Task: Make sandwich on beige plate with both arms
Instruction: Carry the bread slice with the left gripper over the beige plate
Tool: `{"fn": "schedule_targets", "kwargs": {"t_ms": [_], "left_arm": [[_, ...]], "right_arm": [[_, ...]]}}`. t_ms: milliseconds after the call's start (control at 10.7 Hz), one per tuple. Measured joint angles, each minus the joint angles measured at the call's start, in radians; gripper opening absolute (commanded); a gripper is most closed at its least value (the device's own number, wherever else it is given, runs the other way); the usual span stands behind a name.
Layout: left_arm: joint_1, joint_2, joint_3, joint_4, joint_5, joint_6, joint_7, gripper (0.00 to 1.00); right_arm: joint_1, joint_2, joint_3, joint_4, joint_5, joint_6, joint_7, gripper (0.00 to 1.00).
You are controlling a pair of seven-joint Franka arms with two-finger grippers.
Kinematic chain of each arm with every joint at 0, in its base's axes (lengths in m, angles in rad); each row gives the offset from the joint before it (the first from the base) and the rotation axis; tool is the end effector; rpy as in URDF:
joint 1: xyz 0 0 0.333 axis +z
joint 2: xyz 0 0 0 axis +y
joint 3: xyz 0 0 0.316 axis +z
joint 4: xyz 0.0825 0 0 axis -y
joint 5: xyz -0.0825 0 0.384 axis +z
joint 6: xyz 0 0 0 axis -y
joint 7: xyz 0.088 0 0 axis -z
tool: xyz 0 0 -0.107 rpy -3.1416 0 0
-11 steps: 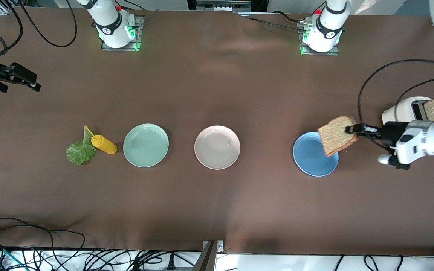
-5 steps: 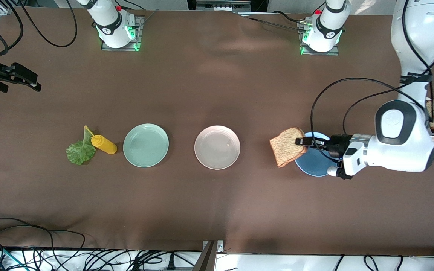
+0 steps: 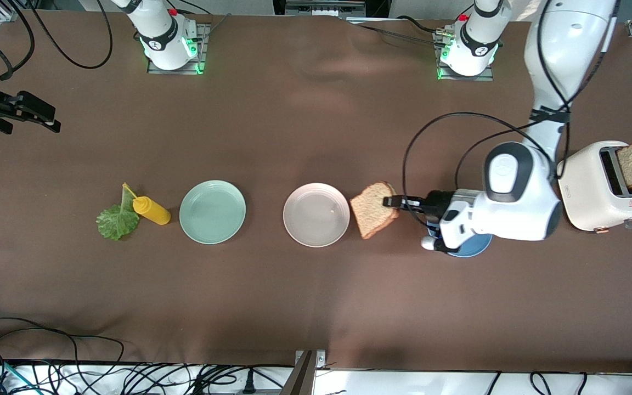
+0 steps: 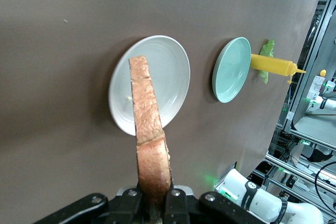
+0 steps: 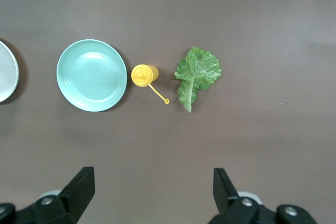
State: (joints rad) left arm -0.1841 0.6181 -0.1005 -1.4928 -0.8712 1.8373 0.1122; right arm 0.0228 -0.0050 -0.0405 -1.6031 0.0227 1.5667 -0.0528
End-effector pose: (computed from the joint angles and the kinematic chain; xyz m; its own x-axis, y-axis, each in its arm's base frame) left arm 0.6519 -0.2421 0.3189 0.9494 -0.1426 -0.2797 0.1135 -0.6747 0.7294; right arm 0.5516 -0.0074 0.6117 0.9989 0.0352 -0.0301 0.0345 -0.9991 -0.0245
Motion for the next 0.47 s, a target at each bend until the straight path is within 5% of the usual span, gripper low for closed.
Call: {"fn": "schedule_targets", "kwargs": {"t_ms": [466], "left_arm": [[-0.126, 0.100, 0.001, -0.008, -0.233, 0.149, -0.017, 0.00]], "right_arm": [[0.001, 0.000, 0.000, 0.000, 0.000, 0.000, 0.000, 1.00]]}}
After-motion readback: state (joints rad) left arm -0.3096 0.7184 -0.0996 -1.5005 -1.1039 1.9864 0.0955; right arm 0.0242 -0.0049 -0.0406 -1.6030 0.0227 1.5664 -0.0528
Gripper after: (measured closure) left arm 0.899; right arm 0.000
